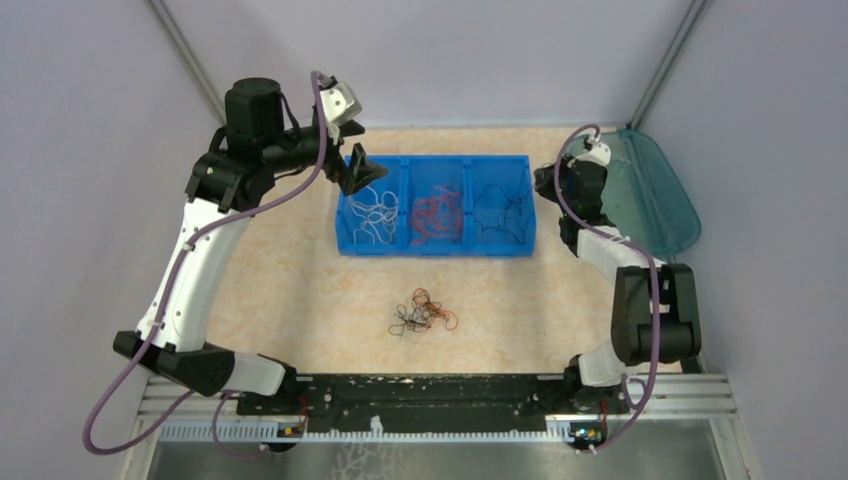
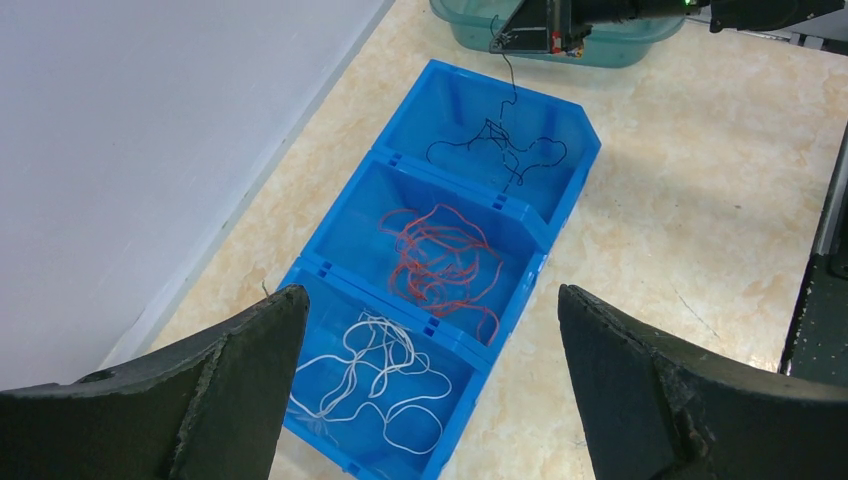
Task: Untangle the cables
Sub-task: Place the cable in the bin, then untie the cable.
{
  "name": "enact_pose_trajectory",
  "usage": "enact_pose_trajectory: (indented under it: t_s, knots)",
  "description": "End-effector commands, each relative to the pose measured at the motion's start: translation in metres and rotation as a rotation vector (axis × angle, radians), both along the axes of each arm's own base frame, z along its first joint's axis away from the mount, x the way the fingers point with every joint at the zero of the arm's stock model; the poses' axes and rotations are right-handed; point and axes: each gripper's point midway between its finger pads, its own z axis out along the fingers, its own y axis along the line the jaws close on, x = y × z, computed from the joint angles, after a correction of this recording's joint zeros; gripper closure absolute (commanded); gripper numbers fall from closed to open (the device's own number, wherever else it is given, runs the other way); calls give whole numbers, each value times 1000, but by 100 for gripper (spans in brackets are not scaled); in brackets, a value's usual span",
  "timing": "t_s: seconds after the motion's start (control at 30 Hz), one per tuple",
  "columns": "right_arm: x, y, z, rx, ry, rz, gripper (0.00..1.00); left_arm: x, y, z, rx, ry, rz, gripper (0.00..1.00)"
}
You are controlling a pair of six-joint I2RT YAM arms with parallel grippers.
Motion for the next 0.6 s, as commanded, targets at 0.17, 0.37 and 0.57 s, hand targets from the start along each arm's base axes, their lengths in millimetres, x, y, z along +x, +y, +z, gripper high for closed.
enact_pose_trajectory:
  t_s: [0.17,0.37,0.57]
  knots:
    - [11,65,35,-116,-104,205,100,-1,2,16,-27,-32,10,0]
    - [18,99,-14,-155,1,282,100,-3,3,15,-20,-37,9,0]
    - [27,117,-44,-250,106,311,83,-5,4,8,-3,-22,4,0]
